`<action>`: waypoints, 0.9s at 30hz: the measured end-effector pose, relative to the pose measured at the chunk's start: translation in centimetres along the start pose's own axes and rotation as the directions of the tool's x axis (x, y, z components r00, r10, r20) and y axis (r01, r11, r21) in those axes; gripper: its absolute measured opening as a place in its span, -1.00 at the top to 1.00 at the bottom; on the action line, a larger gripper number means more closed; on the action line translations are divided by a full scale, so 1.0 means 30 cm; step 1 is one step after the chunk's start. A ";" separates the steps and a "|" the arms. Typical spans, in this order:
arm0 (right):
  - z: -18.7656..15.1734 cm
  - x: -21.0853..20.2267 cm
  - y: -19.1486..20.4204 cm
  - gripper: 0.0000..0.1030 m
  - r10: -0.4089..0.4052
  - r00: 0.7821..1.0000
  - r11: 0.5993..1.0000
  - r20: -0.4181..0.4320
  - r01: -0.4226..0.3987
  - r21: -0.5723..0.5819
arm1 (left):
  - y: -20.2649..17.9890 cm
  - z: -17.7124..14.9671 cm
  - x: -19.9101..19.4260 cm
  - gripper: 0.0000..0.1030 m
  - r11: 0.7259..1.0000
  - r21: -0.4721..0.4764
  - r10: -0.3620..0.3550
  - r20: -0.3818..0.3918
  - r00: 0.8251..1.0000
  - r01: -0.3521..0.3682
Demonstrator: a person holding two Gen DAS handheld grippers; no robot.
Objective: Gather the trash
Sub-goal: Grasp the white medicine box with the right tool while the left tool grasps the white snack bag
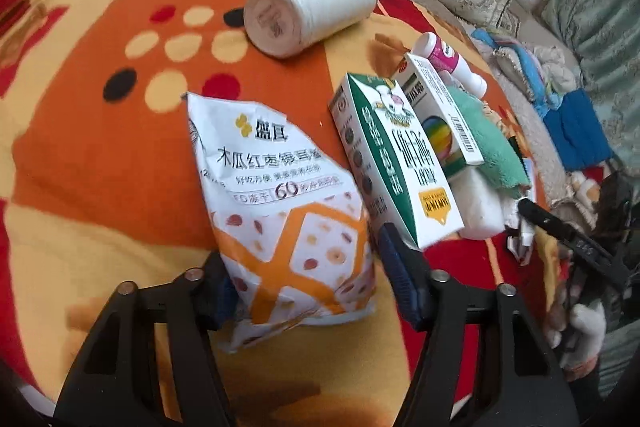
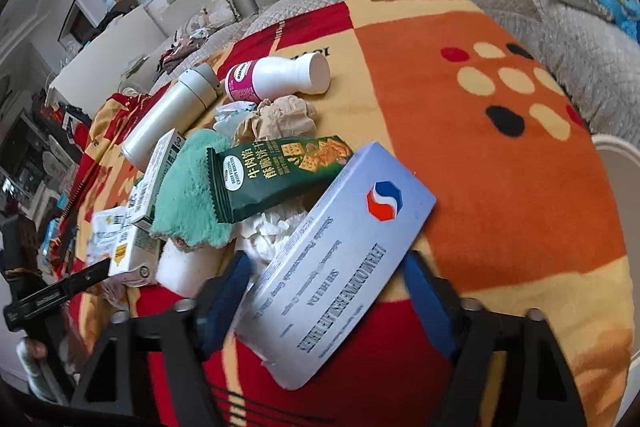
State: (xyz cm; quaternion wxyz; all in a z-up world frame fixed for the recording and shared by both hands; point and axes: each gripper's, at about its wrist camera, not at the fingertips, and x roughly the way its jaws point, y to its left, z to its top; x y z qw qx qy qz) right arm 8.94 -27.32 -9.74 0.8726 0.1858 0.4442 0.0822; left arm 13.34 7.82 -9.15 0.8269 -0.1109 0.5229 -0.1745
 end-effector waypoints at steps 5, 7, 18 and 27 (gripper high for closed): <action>-0.022 -0.031 -0.003 -0.20 0.021 1.000 0.999 -0.003 -0.021 -0.041 | 0.014 -0.040 -0.044 0.08 0.999 -0.033 -0.006 0.024 1.000 0.007; -0.041 -0.064 0.003 -0.20 0.009 1.000 0.996 -0.010 -0.010 -0.089 | 0.012 -0.063 -0.078 0.08 0.999 -0.033 -0.015 0.031 0.999 0.016; -0.148 -0.140 -0.024 -0.34 -0.083 0.988 0.975 -0.130 0.053 -0.218 | -0.073 -0.179 -0.083 0.05 1.000 0.012 0.009 -0.034 0.999 -0.008; -0.192 -0.123 -0.006 -0.02 -0.127 0.991 0.971 -0.047 0.115 -0.210 | -0.090 -0.201 -0.080 0.05 1.000 -0.007 0.015 -0.001 1.000 -0.015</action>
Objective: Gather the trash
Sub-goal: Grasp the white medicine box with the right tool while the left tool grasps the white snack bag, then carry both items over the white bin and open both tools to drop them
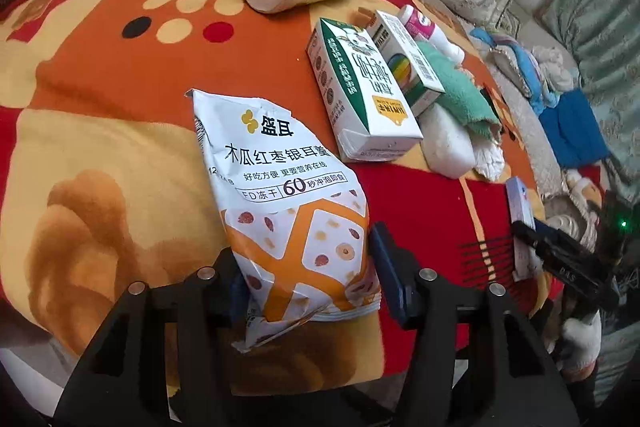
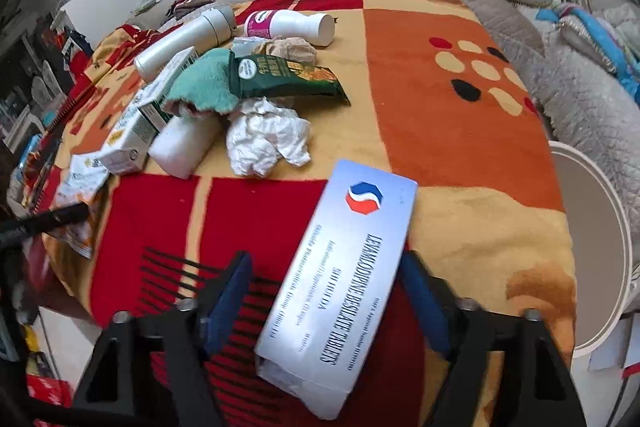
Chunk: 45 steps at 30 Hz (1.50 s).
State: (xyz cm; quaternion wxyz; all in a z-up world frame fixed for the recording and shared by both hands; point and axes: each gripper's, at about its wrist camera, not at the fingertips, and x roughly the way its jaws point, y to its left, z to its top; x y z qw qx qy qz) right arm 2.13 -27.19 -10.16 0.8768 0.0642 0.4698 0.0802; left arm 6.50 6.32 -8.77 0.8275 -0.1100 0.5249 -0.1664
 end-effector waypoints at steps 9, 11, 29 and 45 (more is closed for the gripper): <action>-0.010 -0.095 -0.064 0.02 0.040 0.997 0.999 0.067 -0.042 0.033 | -0.165 -0.026 -0.105 0.11 0.992 0.123 -0.019 0.075 0.997 0.010; -0.013 -0.120 -0.076 0.02 0.041 0.996 0.998 0.084 -0.044 0.039 | -0.209 -0.031 -0.114 0.12 0.989 0.147 -0.037 0.074 0.997 0.026; -0.058 -0.292 -0.346 0.02 -0.052 0.983 0.985 0.173 0.022 0.171 | -0.769 0.004 0.071 0.11 0.912 0.386 -0.166 0.028 0.986 0.143; -0.132 -0.348 -0.637 0.02 -0.153 0.973 0.944 0.170 0.093 0.317 | -1.140 -0.002 0.241 0.11 0.833 0.528 -0.190 -0.001 0.982 0.162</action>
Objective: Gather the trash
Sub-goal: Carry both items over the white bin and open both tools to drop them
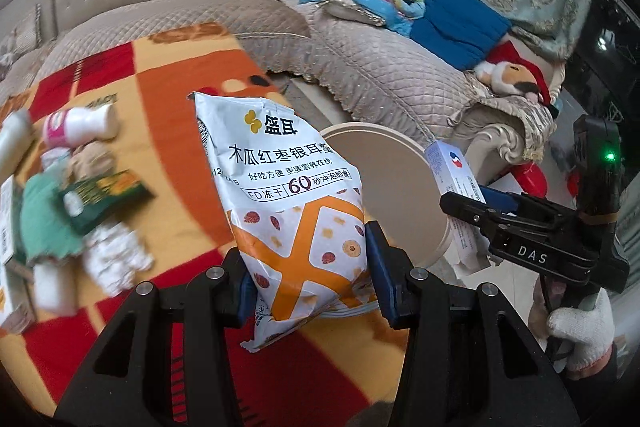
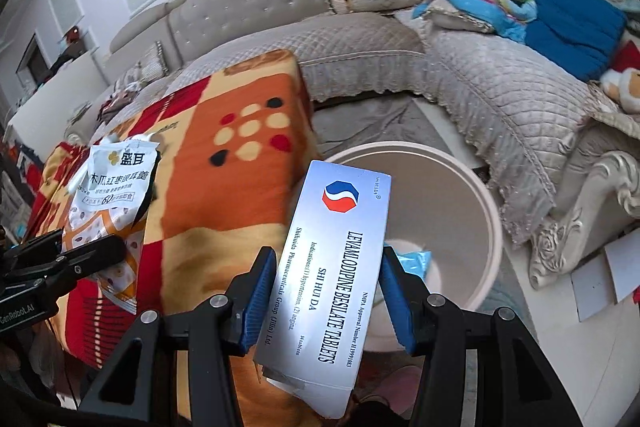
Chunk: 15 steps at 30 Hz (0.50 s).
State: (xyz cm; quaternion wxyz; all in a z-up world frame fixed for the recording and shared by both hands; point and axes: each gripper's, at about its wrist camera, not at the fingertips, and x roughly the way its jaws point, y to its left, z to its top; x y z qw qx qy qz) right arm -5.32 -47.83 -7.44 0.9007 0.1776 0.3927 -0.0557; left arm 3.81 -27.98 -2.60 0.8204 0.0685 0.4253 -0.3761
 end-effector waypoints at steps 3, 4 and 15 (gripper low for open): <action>0.005 0.002 -0.046 0.02 -0.011 1.000 1.000 -0.001 0.011 0.024 | -0.033 0.023 0.043 0.11 1.000 0.012 -0.010 -0.006 1.000 0.010; 0.008 0.004 -0.059 0.02 -0.014 1.000 0.999 -0.002 0.014 0.030 | -0.047 0.033 0.063 0.11 1.000 0.015 -0.013 -0.010 1.000 0.013; 0.005 0.062 -0.154 0.02 -0.035 0.999 0.996 -0.027 0.037 0.087 | -0.118 0.082 0.202 0.11 0.999 0.029 -0.031 -0.044 0.999 0.032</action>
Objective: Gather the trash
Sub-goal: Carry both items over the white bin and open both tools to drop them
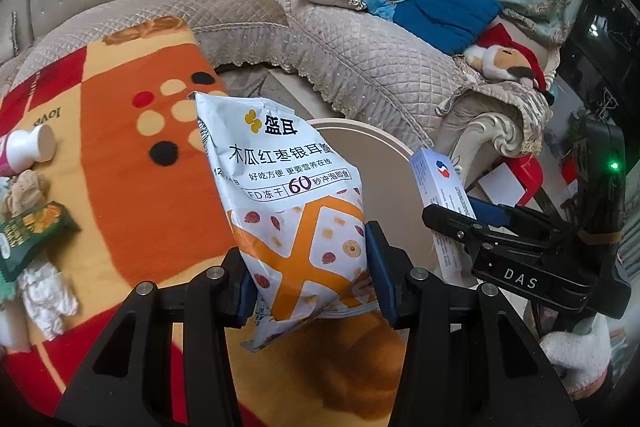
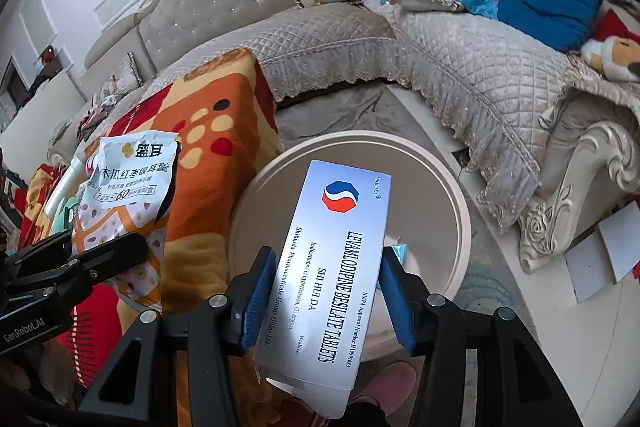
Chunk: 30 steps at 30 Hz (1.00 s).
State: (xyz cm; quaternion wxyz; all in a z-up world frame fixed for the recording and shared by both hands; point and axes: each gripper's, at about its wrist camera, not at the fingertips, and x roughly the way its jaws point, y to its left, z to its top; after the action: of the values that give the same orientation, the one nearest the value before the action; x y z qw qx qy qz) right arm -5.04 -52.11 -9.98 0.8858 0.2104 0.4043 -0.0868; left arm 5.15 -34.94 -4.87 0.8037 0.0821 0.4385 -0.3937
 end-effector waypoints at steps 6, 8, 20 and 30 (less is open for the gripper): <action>0.003 0.028 -0.039 0.02 -0.001 1.000 0.999 -0.006 0.002 0.033 | 0.004 0.009 0.038 0.11 1.000 -0.011 0.003 -0.008 1.000 -0.003; 0.006 0.040 -0.050 0.02 -0.004 1.000 0.999 -0.008 0.004 0.041 | -0.001 0.010 0.045 0.11 1.000 -0.009 -0.002 -0.009 1.000 0.002; 0.006 0.080 -0.091 -0.39 -0.002 1.000 0.995 -0.009 0.003 0.101 | -0.007 0.011 0.075 -0.19 0.999 -0.001 -0.047 -0.007 0.999 0.047; -0.004 0.070 -0.088 -0.39 -0.001 1.000 0.995 -0.020 0.003 0.101 | -0.001 0.003 0.066 -0.22 0.999 -0.007 -0.052 -0.009 0.999 0.052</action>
State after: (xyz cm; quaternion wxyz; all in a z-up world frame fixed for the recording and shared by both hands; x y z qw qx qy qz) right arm -4.60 -54.40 -12.42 0.8699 0.2555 0.4085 -0.1057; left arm 5.79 -36.12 -6.31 0.7912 0.0697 0.4458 -0.4128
